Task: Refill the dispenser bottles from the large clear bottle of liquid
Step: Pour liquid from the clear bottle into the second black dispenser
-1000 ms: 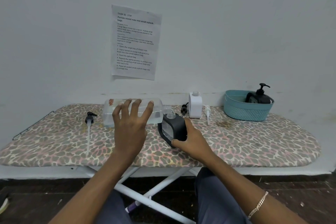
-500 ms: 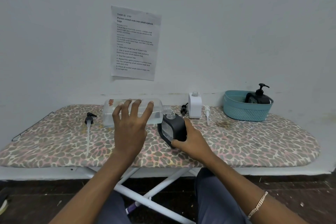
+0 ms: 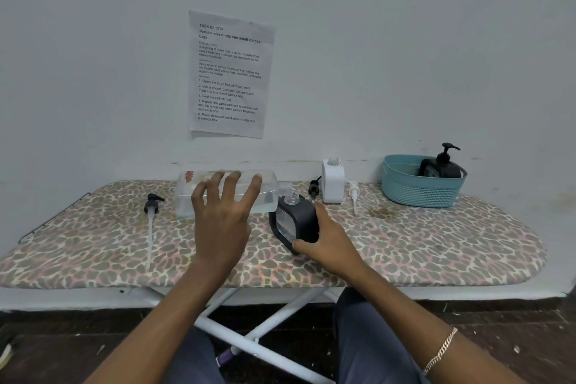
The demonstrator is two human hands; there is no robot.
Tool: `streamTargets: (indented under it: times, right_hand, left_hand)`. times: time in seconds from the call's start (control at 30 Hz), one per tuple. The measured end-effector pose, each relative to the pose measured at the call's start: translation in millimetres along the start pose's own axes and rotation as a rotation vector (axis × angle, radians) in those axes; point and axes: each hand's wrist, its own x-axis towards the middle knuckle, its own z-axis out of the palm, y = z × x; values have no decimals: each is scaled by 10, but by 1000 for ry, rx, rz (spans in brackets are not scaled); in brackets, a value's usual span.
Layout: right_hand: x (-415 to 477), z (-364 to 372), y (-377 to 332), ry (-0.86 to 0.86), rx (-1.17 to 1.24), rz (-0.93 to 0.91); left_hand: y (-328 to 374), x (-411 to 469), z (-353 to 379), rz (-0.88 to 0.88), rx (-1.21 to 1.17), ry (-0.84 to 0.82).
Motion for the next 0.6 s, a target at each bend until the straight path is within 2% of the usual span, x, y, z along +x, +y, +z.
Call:
streamTargets:
  times: [0.6]
  right_hand:
    - [-12, -9, -23, -6, -5, 8]
  left_hand:
    - [-4, -2, 1, -1, -2, -17]
